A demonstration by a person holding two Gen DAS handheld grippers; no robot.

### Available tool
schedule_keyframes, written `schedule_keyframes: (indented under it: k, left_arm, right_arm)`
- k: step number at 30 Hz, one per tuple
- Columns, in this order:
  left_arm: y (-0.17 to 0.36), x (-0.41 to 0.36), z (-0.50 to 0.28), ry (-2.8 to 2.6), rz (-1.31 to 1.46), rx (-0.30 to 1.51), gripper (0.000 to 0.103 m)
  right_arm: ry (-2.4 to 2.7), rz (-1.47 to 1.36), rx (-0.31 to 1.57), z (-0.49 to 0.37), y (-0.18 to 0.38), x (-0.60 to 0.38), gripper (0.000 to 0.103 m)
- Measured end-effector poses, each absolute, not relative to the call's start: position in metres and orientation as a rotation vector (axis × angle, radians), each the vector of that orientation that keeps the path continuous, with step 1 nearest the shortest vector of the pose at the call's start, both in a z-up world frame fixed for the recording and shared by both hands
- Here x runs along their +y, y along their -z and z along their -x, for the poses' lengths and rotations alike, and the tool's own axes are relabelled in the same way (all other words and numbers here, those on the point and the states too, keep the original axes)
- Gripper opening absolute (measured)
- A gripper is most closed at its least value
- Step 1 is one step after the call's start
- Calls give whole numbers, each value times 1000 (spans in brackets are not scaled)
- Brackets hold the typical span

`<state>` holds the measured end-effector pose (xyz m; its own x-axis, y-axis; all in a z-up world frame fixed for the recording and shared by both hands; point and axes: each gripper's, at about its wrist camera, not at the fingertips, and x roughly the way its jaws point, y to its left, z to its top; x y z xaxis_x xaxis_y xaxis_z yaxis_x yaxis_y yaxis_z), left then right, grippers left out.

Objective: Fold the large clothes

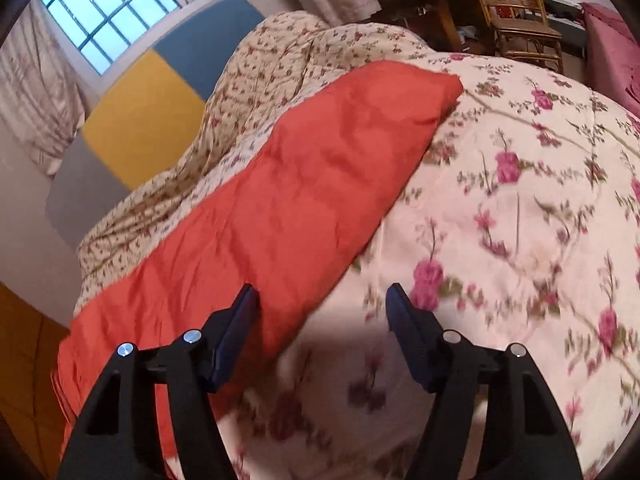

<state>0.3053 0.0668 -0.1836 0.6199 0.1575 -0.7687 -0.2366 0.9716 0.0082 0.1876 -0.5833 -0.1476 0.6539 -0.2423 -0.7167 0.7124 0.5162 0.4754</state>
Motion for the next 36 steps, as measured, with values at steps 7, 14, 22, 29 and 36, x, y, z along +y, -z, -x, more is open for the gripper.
schedule_keyframes:
  k: [7,14,22,29,36]
  left_arm:
    - [190,63,-308,-237,77,896,100]
    - [195,63,-313,-235,66,921,100]
    - [196,61,-312,-231,78,918,100]
    - [195,62,-311,-229,84,917,100]
    - [195,62,-311,-227,90,915,100]
  right_arm:
    - [655,-903,546,-190,149,-612,66]
    - [666,-926,494,-194,149,-631,13]
    - [628,-447,420,-209,83,-548,6]
    - [489,-117,393,-227,61,-439,6]
    - [258,251,356,-240,63,-310,5]
